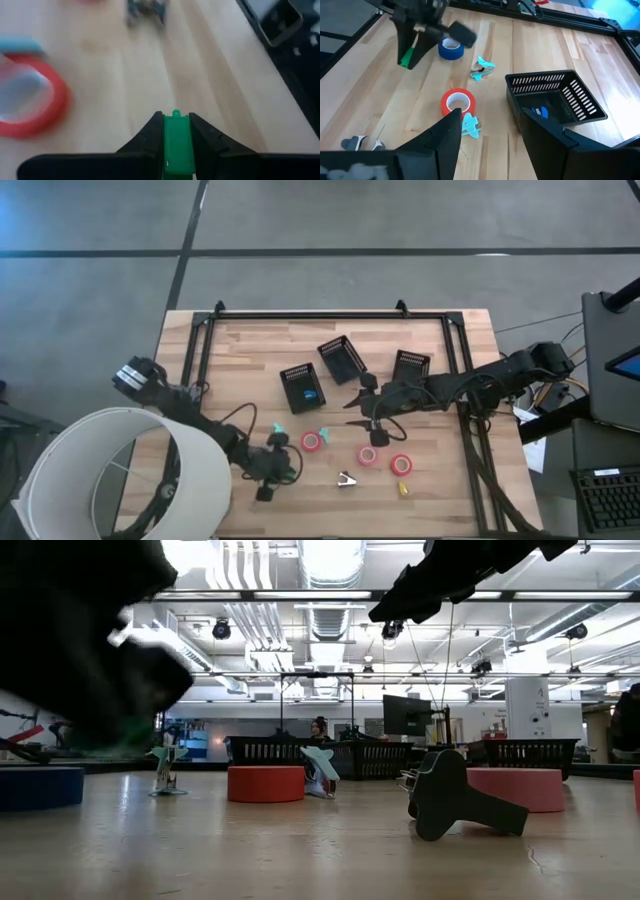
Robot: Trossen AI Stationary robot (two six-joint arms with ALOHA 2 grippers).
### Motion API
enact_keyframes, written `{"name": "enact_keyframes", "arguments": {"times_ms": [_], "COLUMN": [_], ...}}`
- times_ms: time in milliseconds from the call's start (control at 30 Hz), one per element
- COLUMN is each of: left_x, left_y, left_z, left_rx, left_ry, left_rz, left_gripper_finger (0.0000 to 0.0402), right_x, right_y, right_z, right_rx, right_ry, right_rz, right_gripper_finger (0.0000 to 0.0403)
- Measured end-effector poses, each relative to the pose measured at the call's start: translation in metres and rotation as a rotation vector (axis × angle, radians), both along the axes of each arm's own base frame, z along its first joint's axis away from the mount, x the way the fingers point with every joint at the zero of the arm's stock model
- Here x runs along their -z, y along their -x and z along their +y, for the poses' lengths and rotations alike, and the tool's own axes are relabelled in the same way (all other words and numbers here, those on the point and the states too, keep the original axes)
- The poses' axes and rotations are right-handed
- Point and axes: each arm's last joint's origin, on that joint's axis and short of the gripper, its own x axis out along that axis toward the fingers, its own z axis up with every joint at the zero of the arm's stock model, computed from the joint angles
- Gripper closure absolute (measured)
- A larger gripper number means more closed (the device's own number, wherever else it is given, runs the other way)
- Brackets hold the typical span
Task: Pick and place Stapler, Stapler remover, tape
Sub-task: Put the green stapler into the left black basket
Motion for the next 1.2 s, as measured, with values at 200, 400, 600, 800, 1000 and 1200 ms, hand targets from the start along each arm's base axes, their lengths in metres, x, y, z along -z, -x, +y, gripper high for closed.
{"name": "enact_keyframes", "arguments": {"times_ms": [200,400,600,800,1000,1200], "left_x": [-0.032,-0.034,-0.033,-0.020,0.003,0.004], "left_y": [-0.019,-0.034,-0.040,-0.035,-0.033,-0.035], "left_z": [0.036,0.100,0.157,0.200,0.212,0.213], "left_rx": [-0.148,-0.316,-0.477,-0.583,-0.571,-0.570], "left_ry": [-0.151,-0.270,-0.317,-0.297,-0.260,-0.294], "left_rz": [-0.128,-0.055,-0.034,0.051,0.140,0.125], "left_gripper_finger": [0.0330,0.0327,0.0325,0.0324,0.0315,0.0274], "right_x": [0.000,0.000,0.000,0.000,0.000,0.000], "right_y": [0.000,0.000,0.000,0.000,0.000,0.000], "right_z": [0.000,0.000,0.000,0.000,0.000,0.000], "right_rx": [0.000,0.000,-0.002,-0.002,0.016,0.016], "right_ry": [0.000,0.000,0.002,0.002,-0.026,-0.027], "right_rz": [-0.001,-0.002,-0.002,-0.002,0.001,0.003], "right_gripper_finger": [0.0209,0.0209,0.0209,0.0209,0.0209,0.0209]}}
